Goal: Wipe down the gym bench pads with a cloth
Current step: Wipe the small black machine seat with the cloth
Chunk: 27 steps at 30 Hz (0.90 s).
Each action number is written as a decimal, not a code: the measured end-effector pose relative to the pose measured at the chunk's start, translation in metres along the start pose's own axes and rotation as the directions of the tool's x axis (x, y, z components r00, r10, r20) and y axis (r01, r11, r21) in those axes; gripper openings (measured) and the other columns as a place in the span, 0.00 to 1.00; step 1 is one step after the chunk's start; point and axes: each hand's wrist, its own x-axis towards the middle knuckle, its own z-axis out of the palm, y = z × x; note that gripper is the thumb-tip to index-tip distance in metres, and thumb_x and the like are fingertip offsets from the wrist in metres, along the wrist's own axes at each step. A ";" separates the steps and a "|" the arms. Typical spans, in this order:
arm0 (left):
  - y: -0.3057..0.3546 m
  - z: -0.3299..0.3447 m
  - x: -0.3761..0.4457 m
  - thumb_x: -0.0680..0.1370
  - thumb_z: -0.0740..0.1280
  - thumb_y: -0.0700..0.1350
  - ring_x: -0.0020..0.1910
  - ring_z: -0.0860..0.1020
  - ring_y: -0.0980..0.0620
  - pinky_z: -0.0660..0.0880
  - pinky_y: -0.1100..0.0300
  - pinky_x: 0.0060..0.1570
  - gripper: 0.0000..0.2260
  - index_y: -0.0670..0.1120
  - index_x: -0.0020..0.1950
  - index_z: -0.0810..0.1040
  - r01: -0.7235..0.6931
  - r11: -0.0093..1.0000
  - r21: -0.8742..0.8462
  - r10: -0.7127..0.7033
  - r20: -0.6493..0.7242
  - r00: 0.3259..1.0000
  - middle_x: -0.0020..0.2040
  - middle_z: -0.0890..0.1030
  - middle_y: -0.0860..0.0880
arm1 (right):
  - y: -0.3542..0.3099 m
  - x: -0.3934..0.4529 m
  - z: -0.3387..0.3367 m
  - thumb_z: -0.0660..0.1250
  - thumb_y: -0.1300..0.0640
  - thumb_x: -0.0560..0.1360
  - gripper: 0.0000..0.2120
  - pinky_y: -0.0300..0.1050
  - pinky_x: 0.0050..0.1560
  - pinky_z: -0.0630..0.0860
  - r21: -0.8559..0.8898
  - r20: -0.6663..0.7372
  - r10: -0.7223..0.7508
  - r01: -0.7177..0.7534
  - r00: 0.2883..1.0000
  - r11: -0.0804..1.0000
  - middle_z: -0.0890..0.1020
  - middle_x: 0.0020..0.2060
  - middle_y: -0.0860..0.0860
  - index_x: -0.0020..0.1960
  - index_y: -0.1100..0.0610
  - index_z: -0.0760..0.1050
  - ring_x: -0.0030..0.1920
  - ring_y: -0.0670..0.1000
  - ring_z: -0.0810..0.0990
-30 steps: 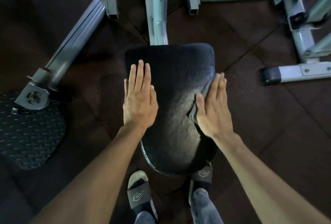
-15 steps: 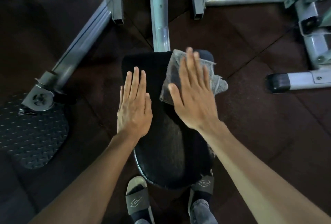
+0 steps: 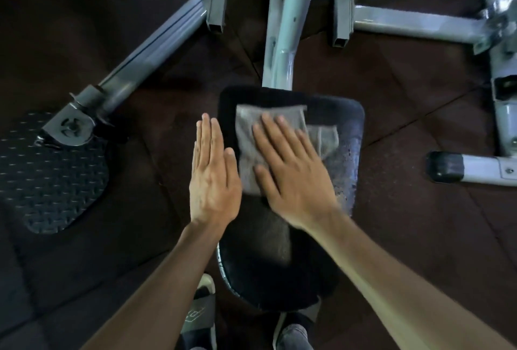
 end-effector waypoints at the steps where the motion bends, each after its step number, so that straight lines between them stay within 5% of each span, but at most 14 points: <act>1: -0.001 -0.002 -0.003 0.85 0.45 0.52 0.83 0.46 0.54 0.50 0.50 0.82 0.28 0.41 0.83 0.51 0.006 1.000 -0.015 -0.005 0.029 1.000 0.84 0.50 0.47 | -0.001 -0.025 -0.001 0.48 0.44 0.86 0.29 0.54 0.82 0.47 -0.007 0.044 -0.009 0.010 0.999 1.000 0.45 0.83 0.48 0.84 0.51 0.44 0.82 0.49 0.41; 5: -0.003 -0.007 -0.021 0.85 0.45 0.54 0.83 0.45 0.57 0.52 0.49 0.82 0.28 0.45 0.83 0.47 -0.004 1.000 0.007 0.003 0.125 0.992 0.84 0.48 0.50 | 0.007 -0.065 -0.008 0.46 0.41 0.84 0.32 0.54 0.82 0.43 -0.029 0.085 0.135 -0.133 0.987 0.991 0.42 0.83 0.49 0.83 0.49 0.41 0.82 0.49 0.39; 11: -0.007 0.000 -0.026 0.86 0.46 0.51 0.84 0.47 0.52 0.54 0.49 0.82 0.26 0.46 0.83 0.50 -0.007 0.998 0.064 0.003 0.059 0.998 0.84 0.52 0.50 | 0.002 0.045 0.001 0.45 0.36 0.83 0.36 0.60 0.81 0.47 -0.072 -0.040 0.194 -0.196 0.980 0.978 0.48 0.83 0.58 0.83 0.55 0.46 0.83 0.57 0.46; 14: -0.007 0.003 -0.025 0.86 0.47 0.49 0.83 0.50 0.51 0.57 0.50 0.80 0.26 0.44 0.83 0.54 0.018 0.998 0.060 -0.019 0.024 1.000 0.84 0.56 0.50 | -0.007 0.093 0.000 0.47 0.37 0.83 0.34 0.60 0.80 0.51 -0.092 -0.049 0.123 -0.128 0.991 0.988 0.56 0.82 0.56 0.83 0.54 0.51 0.82 0.57 0.52; 18: -0.009 0.001 -0.029 0.86 0.50 0.47 0.83 0.54 0.48 0.62 0.46 0.78 0.25 0.42 0.83 0.56 -0.001 0.995 0.099 0.002 -0.007 1.000 0.83 0.59 0.46 | 0.004 0.052 -0.002 0.48 0.40 0.85 0.31 0.57 0.81 0.51 -0.109 -0.009 -0.022 0.021 1.000 0.994 0.52 0.83 0.53 0.83 0.52 0.51 0.83 0.54 0.49; 24: 0.000 -0.003 -0.023 0.86 0.45 0.49 0.83 0.42 0.53 0.51 0.50 0.82 0.27 0.44 0.84 0.46 -0.080 0.978 0.193 0.052 0.145 0.988 0.84 0.45 0.49 | 0.022 -0.063 -0.017 0.46 0.36 0.83 0.35 0.61 0.81 0.43 -0.081 0.055 0.312 -0.308 0.948 0.948 0.39 0.83 0.52 0.84 0.50 0.41 0.82 0.52 0.36; 27: 0.001 -0.001 -0.022 0.86 0.45 0.49 0.83 0.39 0.53 0.47 0.51 0.82 0.27 0.44 0.84 0.44 -0.088 0.981 0.172 0.060 0.160 0.985 0.84 0.41 0.49 | 0.009 -0.043 -0.007 0.44 0.34 0.82 0.39 0.62 0.81 0.41 -0.065 0.016 0.319 -0.317 0.948 0.946 0.38 0.82 0.59 0.83 0.57 0.39 0.82 0.57 0.35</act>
